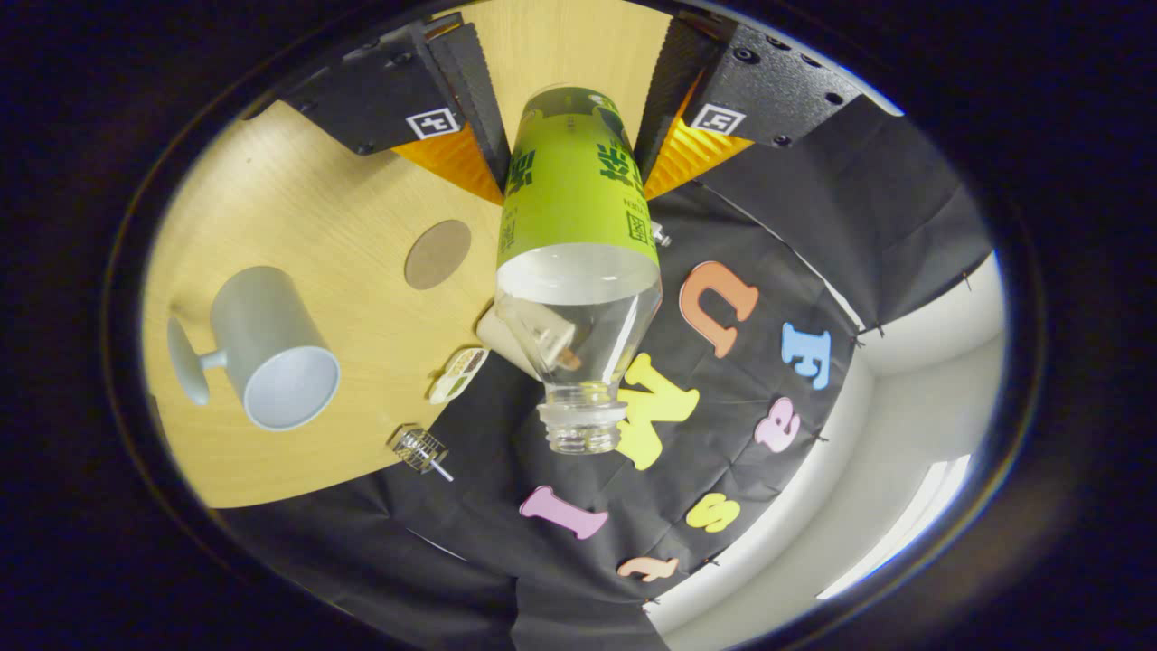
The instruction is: Take the bottle from table, then pour the juice into the cup, finally place the bottle on the coaster
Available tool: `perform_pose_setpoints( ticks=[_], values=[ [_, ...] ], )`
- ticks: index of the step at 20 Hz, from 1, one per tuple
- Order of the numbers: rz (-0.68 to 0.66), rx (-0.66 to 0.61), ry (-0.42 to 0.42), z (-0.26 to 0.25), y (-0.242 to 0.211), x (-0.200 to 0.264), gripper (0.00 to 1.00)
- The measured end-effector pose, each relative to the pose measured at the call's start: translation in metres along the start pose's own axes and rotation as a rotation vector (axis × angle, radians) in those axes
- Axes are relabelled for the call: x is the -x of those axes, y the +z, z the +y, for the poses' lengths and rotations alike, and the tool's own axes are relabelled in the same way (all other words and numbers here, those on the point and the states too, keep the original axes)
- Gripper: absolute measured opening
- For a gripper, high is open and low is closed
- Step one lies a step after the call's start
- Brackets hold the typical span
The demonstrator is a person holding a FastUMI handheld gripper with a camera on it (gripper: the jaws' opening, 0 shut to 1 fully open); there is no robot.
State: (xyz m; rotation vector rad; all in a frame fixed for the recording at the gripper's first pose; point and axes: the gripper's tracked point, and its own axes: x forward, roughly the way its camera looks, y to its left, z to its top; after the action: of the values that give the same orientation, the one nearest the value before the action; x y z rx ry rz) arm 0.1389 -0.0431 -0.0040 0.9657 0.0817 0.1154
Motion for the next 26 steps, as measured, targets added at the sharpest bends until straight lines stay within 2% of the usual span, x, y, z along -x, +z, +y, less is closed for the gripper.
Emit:
perform_pose_setpoints(
  ticks=[15, 26],
  values=[
    [-0.064, -0.438, 0.118, 0.010, 0.033, -0.004, 0.77],
    [-0.053, -0.614, 0.155, 0.014, 0.050, -0.002, 0.78]
  ],
)
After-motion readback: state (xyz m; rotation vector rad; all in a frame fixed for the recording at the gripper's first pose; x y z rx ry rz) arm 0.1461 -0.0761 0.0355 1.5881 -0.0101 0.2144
